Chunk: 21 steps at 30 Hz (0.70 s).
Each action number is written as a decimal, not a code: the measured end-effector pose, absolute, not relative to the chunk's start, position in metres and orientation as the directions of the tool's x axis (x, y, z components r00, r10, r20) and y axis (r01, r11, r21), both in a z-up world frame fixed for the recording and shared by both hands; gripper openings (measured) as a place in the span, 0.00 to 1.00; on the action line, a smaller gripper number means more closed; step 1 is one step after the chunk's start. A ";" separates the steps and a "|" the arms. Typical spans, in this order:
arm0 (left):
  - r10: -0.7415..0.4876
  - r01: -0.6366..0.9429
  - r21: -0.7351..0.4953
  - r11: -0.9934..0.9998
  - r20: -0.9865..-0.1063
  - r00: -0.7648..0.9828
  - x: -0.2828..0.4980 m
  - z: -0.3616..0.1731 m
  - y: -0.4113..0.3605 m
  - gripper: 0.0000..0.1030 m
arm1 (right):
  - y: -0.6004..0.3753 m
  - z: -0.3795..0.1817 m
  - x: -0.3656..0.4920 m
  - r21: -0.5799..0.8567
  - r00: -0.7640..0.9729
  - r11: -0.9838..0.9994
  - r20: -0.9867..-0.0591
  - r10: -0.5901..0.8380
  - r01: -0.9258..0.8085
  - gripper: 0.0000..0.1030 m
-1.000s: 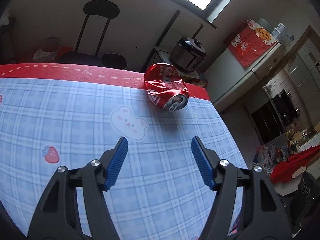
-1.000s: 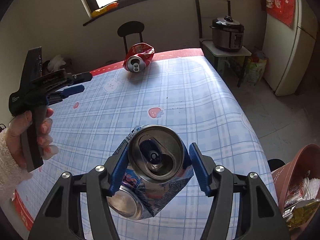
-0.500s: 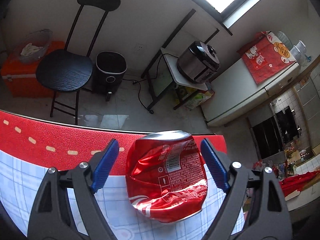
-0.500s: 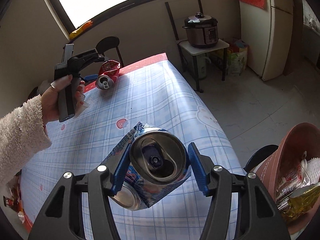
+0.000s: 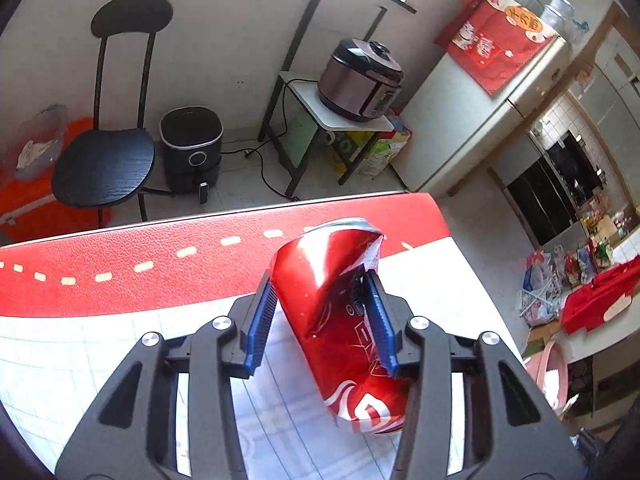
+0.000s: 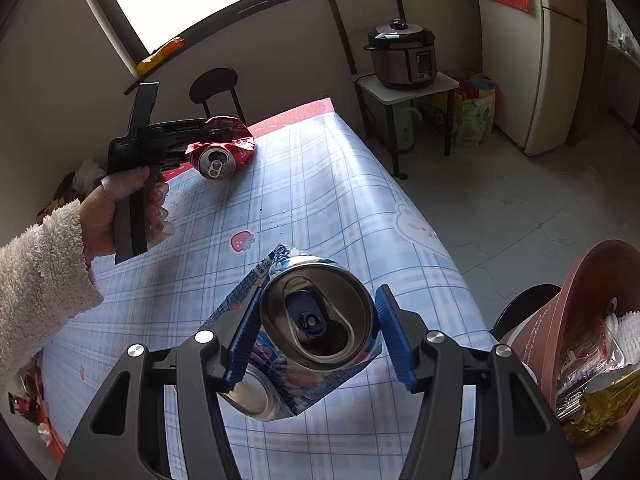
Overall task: Collect trash
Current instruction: 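Carry the blue can into the bin and open the right gripper while the left holds the red can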
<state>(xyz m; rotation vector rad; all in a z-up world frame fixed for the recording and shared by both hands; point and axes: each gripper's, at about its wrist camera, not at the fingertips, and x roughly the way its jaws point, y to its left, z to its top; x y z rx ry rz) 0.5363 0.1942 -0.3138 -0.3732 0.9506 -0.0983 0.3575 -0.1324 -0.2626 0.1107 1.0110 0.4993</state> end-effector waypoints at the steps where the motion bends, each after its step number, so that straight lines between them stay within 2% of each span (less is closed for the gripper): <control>1: -0.244 -0.061 -0.340 0.938 -0.777 0.581 0.530 -0.312 0.189 0.43 | -0.132 -0.261 0.356 0.318 0.429 0.881 -0.781 0.453 -0.352 0.54; 10: -0.312 0.030 -0.358 0.933 -0.766 0.561 0.432 -0.285 0.160 0.41 | -0.135 -0.240 0.333 0.362 0.437 0.851 -0.741 0.510 -0.380 0.54; 21: -0.207 -0.115 -0.346 0.931 -0.760 0.617 0.260 -0.234 0.157 0.41 | -0.182 -0.203 0.289 0.414 0.484 0.823 -0.669 0.564 -0.388 0.54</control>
